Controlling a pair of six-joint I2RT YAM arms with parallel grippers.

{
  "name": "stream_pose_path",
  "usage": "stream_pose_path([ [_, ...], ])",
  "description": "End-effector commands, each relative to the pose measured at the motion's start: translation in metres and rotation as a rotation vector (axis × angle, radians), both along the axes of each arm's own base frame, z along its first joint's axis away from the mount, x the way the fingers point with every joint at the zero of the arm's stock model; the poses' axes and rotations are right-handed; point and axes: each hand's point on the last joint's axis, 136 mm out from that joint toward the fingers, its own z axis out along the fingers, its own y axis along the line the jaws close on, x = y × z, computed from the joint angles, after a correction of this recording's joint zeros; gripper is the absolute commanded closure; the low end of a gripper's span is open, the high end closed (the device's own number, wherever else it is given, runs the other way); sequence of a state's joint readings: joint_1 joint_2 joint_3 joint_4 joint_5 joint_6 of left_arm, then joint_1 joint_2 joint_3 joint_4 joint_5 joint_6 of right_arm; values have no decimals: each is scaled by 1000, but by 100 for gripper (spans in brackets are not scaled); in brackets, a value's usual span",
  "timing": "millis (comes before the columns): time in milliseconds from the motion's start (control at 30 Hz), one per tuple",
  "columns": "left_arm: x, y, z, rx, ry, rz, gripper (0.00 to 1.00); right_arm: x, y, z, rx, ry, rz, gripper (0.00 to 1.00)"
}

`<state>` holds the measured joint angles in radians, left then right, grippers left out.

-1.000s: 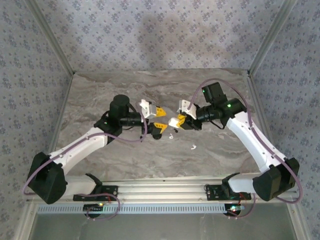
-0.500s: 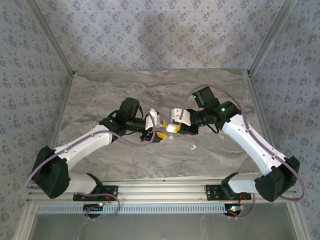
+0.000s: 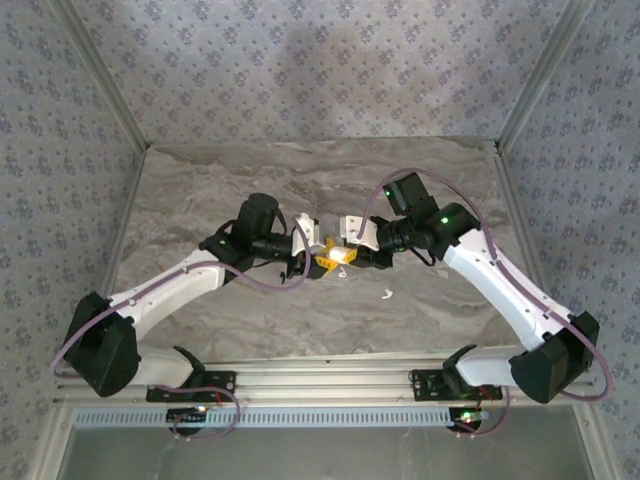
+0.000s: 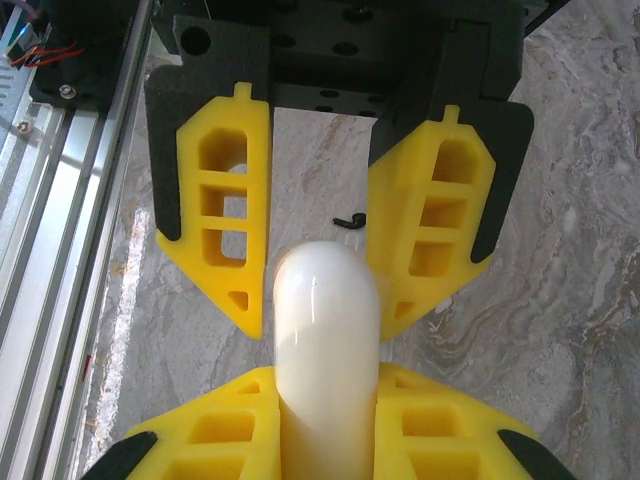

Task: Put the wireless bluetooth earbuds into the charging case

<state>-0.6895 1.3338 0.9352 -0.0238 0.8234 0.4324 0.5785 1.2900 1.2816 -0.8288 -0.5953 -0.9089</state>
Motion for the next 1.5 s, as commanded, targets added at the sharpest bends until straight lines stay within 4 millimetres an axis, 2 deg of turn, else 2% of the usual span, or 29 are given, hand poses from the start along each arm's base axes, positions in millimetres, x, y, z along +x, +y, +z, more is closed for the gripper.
stream_pose_path([
  [0, -5, -5, 9, -34, 1, -34, 61, -3, 6, 4, 24, 11, 16, 83],
  [300, -6, -5, 12, -49, -9, -35, 78, -3, 5, 3, 15, 15, 7, 82],
  [367, -6, -4, 11, -43, -9, -38, 81, -4, 5, 3, 22, 34, 1, 78],
  [400, -7, -4, 10, -37, -9, -39, 81, -6, 5, 4, 29, 37, 3, 72],
  [533, -10, -2, 7, -24, -10, -47, 82, 1, 0, 11, 75, 26, -34, 62],
  [733, -11, -2, 6, -25, -14, -52, 82, 12, -8, 27, 171, 30, -78, 57],
  [867, -10, -3, 5, -25, -11, -54, 82, 17, -13, 36, 237, 49, -90, 57],
  [1233, -9, -4, 4, -49, 1, -45, 83, 31, -23, 32, 239, 78, -189, 57],
  [1367, 3, -4, -4, -86, 22, 6, 83, 43, -31, 39, 280, 165, -323, 57],
  [1467, 19, -2, -10, -141, 49, 70, 83, 56, -47, 30, 267, 266, -510, 57],
])
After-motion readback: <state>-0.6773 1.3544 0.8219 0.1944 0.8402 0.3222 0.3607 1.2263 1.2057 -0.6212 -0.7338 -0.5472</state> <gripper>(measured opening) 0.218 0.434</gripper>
